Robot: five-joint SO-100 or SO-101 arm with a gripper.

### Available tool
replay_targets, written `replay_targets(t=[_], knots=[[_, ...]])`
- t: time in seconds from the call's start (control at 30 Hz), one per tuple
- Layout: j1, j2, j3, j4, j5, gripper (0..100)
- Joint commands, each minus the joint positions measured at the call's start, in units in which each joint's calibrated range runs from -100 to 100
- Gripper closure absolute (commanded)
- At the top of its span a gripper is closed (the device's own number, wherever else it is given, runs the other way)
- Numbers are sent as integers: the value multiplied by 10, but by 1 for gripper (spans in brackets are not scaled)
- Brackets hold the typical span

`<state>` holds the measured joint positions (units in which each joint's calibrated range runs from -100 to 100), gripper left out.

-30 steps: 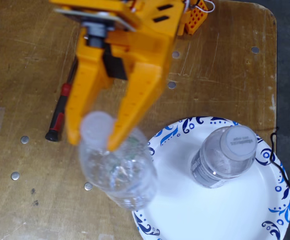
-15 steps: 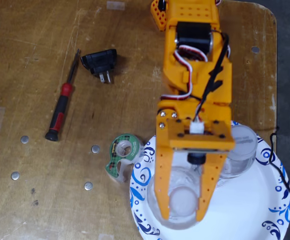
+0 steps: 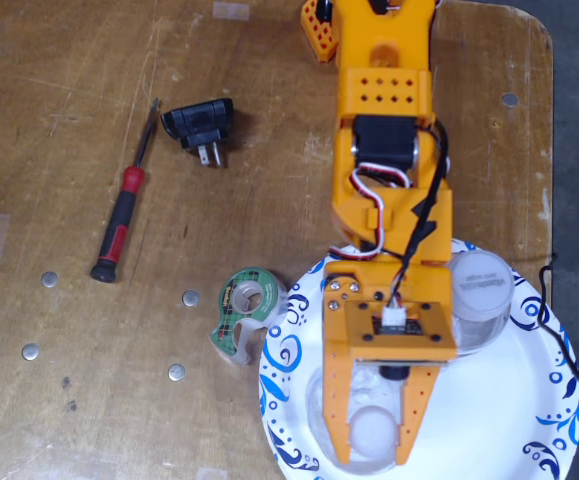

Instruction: Move the bottles to the plate

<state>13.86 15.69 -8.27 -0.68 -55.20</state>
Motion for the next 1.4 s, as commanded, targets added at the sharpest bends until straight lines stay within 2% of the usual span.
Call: replay_targets(t=[0.0, 0.53, 1.37], knots=[[3, -55, 74, -76, 2, 98], [27, -119, 303, -282, 1, 98], [27, -121, 327, -289, 1, 98]])
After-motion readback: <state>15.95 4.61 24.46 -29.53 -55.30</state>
